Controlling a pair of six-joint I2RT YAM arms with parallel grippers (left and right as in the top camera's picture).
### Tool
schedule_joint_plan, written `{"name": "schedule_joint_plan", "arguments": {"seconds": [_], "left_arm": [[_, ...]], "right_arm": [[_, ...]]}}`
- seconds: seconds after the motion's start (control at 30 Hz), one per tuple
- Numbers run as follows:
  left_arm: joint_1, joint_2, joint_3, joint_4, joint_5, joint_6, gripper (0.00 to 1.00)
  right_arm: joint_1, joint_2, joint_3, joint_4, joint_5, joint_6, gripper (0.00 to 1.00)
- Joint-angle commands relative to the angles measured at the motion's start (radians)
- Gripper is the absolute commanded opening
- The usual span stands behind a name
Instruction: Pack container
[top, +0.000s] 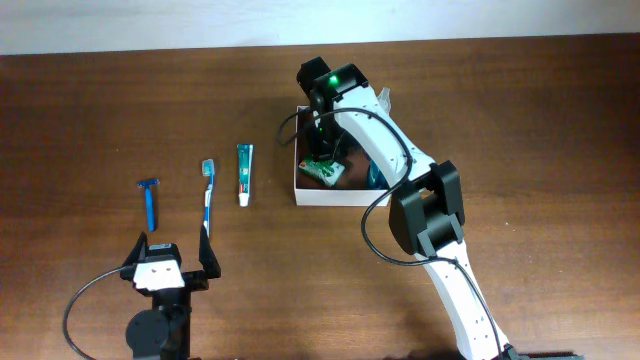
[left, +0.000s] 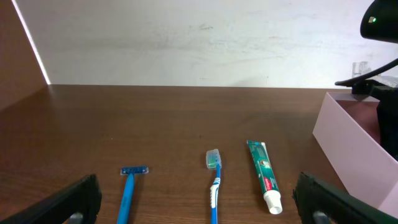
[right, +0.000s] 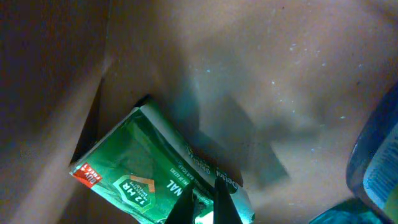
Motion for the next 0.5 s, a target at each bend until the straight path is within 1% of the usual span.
{"name": "schedule_joint_plan", "arguments": {"seconds": [0.0,0.17,0.47], "left_arm": [[-0.004,-0.006,-0.003,-0.004,0.011,0.012,0.99],[-0.004,-0.006,-0.003,-0.004,0.011,0.012,0.99],[-0.004,-0.006,-0.003,-0.004,0.011,0.012,0.99]], "right_arm": [[0.004,0.007,-0.024,-0.051,-0.047,0.032,0.04],[0.004,0.007,-0.021,-0.063,-0.092,0.034,0.04],[0.004,0.007,0.038,0.043,0.007,0.044,0.04]]}}
